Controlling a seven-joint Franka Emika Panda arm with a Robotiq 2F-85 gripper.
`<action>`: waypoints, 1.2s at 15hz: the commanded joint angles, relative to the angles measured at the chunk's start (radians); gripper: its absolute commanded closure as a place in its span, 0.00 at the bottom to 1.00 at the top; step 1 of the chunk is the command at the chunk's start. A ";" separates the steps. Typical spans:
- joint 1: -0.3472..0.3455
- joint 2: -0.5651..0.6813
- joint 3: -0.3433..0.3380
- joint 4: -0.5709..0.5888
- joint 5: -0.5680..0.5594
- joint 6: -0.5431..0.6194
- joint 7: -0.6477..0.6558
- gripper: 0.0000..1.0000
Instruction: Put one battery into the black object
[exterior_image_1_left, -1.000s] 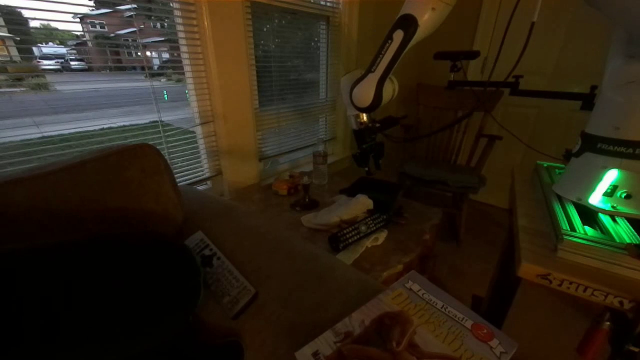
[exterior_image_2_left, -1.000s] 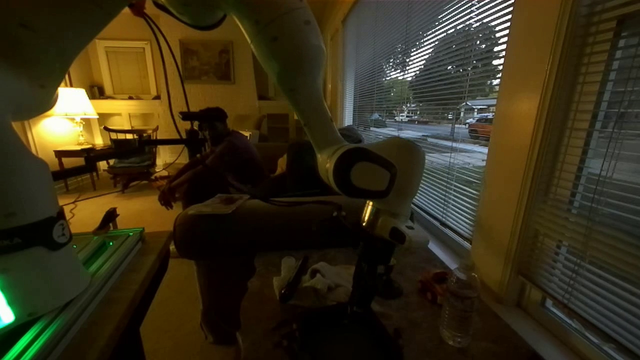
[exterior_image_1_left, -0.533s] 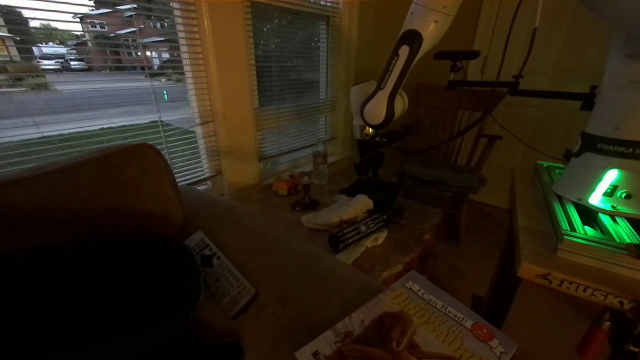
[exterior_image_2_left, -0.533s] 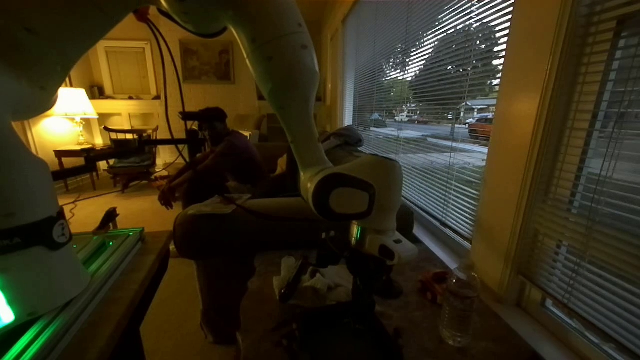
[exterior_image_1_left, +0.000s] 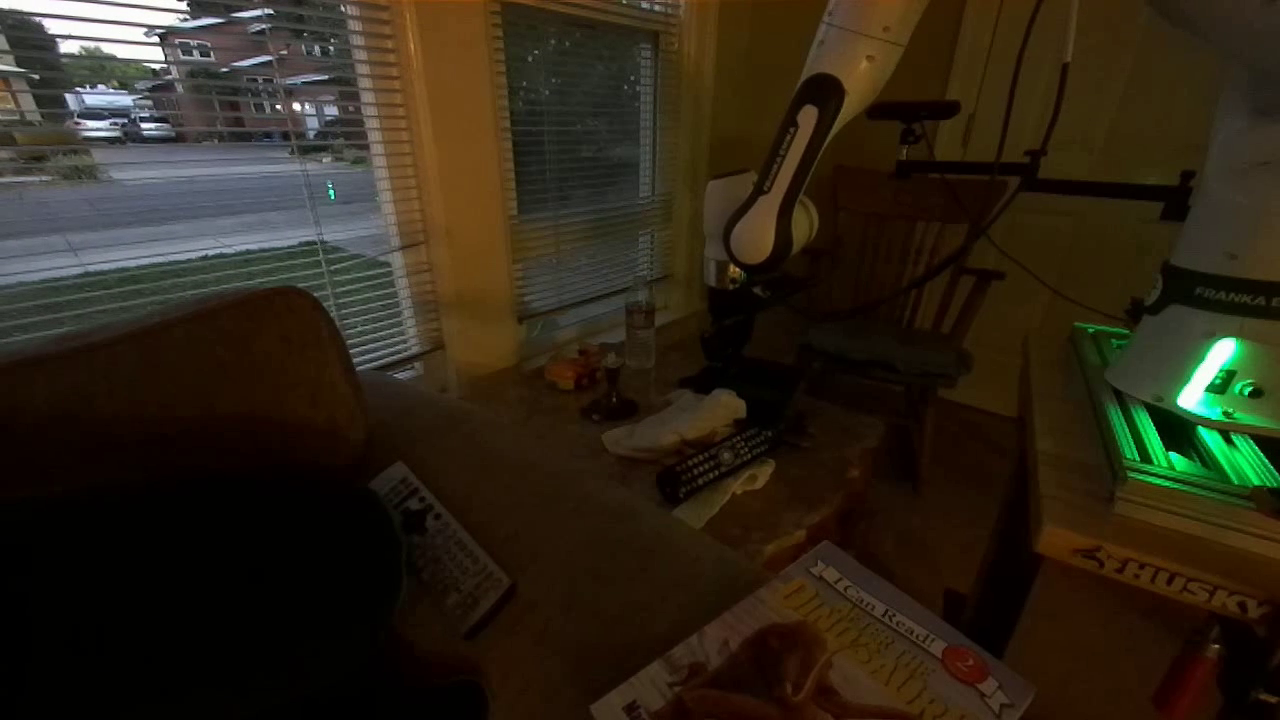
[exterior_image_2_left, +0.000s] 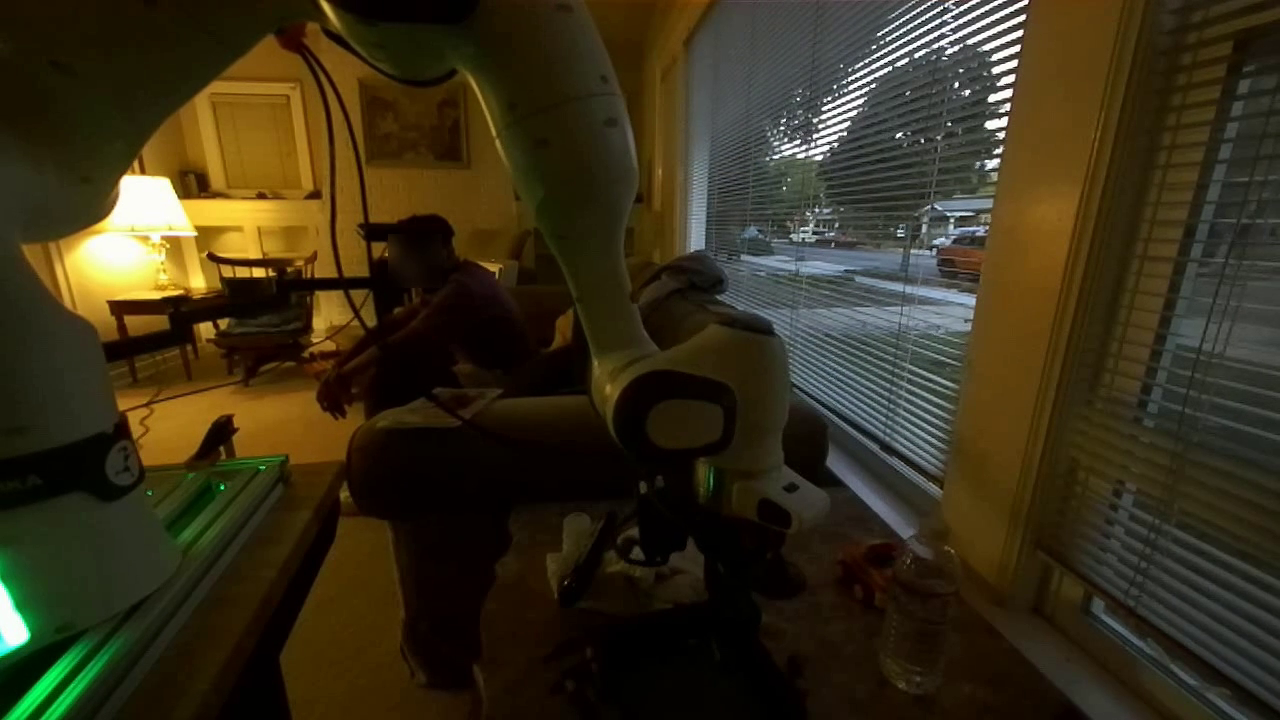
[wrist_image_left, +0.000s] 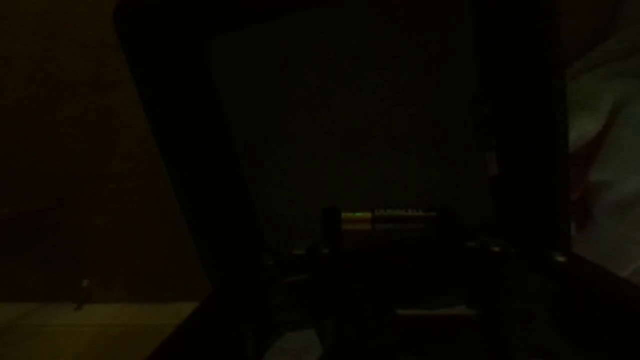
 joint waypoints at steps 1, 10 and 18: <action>-0.059 0.035 0.057 0.003 -0.004 0.087 -0.127 0.76; -0.148 0.019 0.160 -0.026 0.004 0.162 -0.278 0.12; -0.022 -0.252 0.070 -0.120 -0.003 -0.068 -0.173 0.00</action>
